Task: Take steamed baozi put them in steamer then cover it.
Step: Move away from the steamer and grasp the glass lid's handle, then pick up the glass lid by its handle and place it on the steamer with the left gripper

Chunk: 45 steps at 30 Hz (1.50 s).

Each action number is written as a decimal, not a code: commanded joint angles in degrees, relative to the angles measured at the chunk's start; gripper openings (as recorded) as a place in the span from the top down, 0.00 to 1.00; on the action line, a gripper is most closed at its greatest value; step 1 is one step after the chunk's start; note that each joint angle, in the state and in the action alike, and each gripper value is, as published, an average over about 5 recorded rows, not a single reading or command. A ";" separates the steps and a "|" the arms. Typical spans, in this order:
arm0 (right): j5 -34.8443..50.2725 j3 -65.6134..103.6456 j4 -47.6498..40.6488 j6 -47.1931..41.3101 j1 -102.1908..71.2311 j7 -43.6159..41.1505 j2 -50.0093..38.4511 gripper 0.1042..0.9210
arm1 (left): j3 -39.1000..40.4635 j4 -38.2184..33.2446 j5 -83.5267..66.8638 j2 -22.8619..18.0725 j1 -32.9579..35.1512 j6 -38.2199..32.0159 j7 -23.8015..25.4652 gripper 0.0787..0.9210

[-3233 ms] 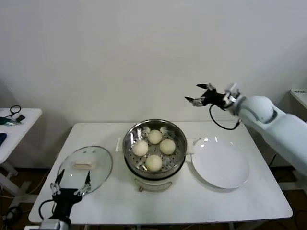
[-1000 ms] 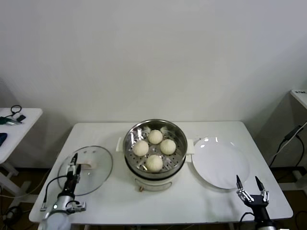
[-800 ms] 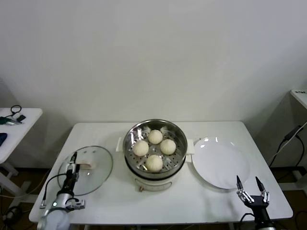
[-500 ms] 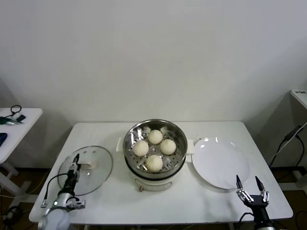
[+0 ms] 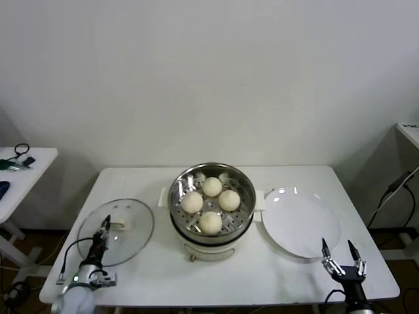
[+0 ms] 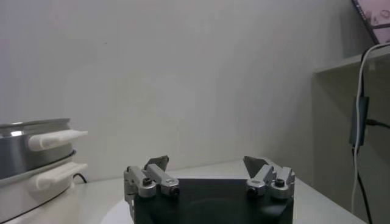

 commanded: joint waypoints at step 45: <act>-4.87 -2.39 -4.55 0.05 4.28 3.71 0.04 0.12 | 39.42 -48.78 11.95 -8.05 -0.83 38.16 34.08 0.92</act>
